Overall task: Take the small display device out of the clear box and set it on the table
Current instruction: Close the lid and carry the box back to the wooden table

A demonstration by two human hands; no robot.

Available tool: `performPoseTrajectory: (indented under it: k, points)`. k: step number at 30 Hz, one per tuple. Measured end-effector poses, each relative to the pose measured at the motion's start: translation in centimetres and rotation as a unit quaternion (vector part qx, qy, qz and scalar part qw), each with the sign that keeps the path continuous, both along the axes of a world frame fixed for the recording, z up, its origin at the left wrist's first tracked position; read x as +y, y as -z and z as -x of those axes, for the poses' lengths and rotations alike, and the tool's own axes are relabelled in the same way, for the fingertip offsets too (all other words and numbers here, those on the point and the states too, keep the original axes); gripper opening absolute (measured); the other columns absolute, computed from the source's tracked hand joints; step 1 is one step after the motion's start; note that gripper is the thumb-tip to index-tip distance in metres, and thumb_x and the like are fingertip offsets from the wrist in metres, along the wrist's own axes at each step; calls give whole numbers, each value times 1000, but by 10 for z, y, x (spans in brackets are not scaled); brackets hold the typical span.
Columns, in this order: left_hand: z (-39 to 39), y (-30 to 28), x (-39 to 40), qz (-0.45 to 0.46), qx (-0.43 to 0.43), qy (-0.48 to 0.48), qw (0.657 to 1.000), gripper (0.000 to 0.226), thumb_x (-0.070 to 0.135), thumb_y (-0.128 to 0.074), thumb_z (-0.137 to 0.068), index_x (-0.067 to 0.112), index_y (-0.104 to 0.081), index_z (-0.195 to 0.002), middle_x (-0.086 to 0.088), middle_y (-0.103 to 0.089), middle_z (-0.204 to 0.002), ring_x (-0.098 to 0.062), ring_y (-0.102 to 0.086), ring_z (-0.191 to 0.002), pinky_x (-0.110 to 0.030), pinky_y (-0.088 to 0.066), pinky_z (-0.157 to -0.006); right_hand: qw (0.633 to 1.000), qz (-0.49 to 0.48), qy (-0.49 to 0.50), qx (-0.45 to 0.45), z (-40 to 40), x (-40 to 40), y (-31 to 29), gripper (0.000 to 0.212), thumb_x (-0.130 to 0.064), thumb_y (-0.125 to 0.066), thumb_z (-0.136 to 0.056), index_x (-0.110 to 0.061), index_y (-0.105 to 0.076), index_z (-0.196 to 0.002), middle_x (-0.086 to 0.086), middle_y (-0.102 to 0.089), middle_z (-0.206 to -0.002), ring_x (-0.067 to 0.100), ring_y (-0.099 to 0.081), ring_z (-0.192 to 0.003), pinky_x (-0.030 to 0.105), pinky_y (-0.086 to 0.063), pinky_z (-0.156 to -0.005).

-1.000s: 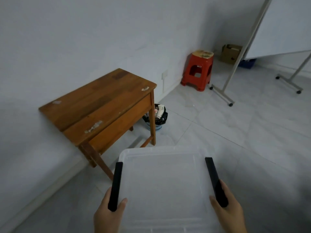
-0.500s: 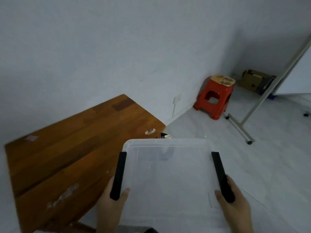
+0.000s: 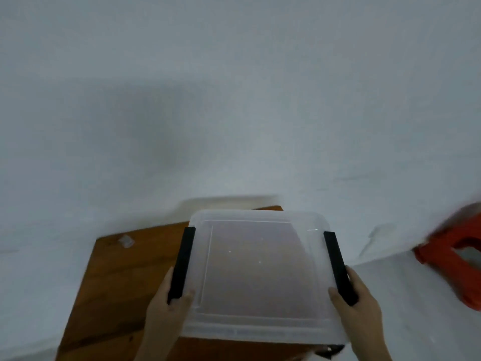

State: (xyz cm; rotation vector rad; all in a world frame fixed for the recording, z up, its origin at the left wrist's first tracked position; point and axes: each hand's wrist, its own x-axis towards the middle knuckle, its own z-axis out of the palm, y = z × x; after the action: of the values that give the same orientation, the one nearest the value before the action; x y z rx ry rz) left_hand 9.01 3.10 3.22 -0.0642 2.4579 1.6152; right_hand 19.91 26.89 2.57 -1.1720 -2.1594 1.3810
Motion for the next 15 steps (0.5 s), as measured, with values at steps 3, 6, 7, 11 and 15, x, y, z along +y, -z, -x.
performPoseTrajectory:
  k: [3, 6, 7, 11, 15]
  points:
    - [33, 2, -2, 25, -9, -85, 996, 56, 12, -53, -86, 5, -28, -136, -18, -39, -142, -35, -37, -127, -42, -31, -104, 995, -15, -94, -21, 70, 13, 5, 57, -8, -60, -81, -10, -39, -134, 16, -51, -134, 33, -48, -119, 42, -37, -102]
    - [61, 8, -4, 40, -12, -157, 987, 52, 13, -51, -87, 4, -32, -135, -19, -44, -137, -34, -42, -122, -42, -33, -102, 986, -30, -162, -23, 126, 17, 14, 55, -9, -58, -83, -9, -37, -135, 16, -50, -135, 33, -47, -121, 40, -38, -101]
    - [68, 9, -4, 40, -11, -177, 983, 49, 12, -51, -87, 3, -35, -133, -20, -48, -132, -33, -45, -116, -42, -35, -99, 982, -25, -182, -31, 140, 16, 15, 55, -10, -57, -84, -9, -36, -135, 16, -49, -135, 33, -46, -120, 40, -39, -100]
    - [100, 17, -6, 27, 15, -225, 974, 30, 10, -50, -87, 2, -54, -115, -17, -61, -93, -23, -49, -80, -38, -46, -75, 975, -10, -219, -48, 185, 13, 18, 55, -13, -54, -86, -7, -34, -136, 19, -50, -133, 34, -47, -118, 40, -41, -97]
    - [118, 21, -4, 9, 26, -233, 972, 16, 10, -52, -86, 14, -61, -99, -3, -58, -76, -21, -50, -74, -22, -38, -59, 974, -20, -222, -40, 200, 14, 23, 52, -21, -54, -85, -8, -38, -133, 18, -56, -123, 31, -53, -106, 38, -44, -89]
